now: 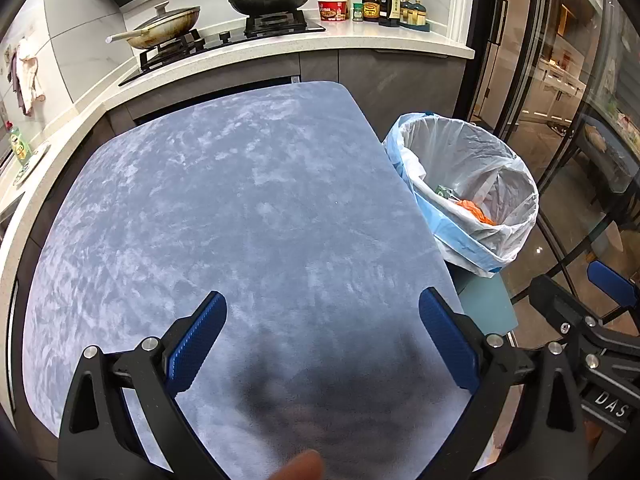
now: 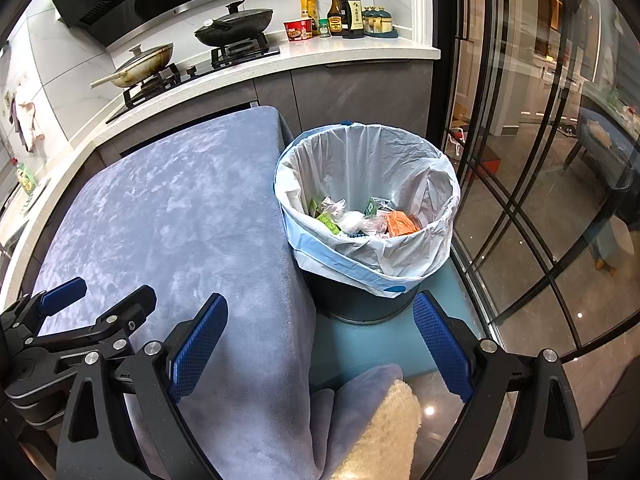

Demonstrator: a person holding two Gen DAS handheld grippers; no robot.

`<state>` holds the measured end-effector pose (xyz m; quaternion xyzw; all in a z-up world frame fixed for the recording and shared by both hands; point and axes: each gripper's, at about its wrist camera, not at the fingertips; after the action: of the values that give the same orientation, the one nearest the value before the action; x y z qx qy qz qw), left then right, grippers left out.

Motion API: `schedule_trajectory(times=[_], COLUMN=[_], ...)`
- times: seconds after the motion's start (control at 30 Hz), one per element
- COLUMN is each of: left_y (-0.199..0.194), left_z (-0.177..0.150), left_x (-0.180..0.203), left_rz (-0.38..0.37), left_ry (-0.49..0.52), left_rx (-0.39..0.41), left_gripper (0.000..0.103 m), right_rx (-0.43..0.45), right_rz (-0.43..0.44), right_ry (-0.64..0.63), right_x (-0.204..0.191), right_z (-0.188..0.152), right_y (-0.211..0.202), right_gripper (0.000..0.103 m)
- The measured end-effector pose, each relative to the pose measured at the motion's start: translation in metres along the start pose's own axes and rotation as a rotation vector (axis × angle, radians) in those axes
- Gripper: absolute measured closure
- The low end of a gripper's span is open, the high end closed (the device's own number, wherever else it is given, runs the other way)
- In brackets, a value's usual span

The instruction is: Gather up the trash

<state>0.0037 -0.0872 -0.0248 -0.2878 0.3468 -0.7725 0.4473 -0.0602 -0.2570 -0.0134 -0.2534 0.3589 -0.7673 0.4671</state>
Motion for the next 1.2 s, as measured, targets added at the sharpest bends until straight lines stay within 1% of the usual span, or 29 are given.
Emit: schedule_trajectory(times=[0.6,0.87,1.2], left_y=[0.0006,-0.0007,0.0020], left_z=[0.0012,0.0005,0.0009], left_x=[0.0027,0.0035,0.0045], left_rz=[-0.002,0.015,0.005], left_ry=[0.000,-0.003,0.002], left_rx=[0.001,0.018,0.009], left_gripper=[0.010,0.011,0.011], right_rx=[0.000,0.001,-0.002], right_rz=[-0.003,-0.002,-0.006], right_ry=[0.001,0.001,0.008], right_x=[0.0005,0.0008,0.0027], right_z=[-0.0003,0.0000,0.0003], right_y=[-0.0005,-0.0003,0.0001], right_gripper=[0.013,0.013,0.013])
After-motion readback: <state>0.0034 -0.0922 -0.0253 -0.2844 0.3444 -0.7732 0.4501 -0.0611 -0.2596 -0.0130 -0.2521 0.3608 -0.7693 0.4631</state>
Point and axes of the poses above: each gripper's, at about its wrist camera, not at the fingertips, and y roughly the way its jaws point, x to its right, z to its top, and after that the axes turned 11 degrees about -z, right-handed
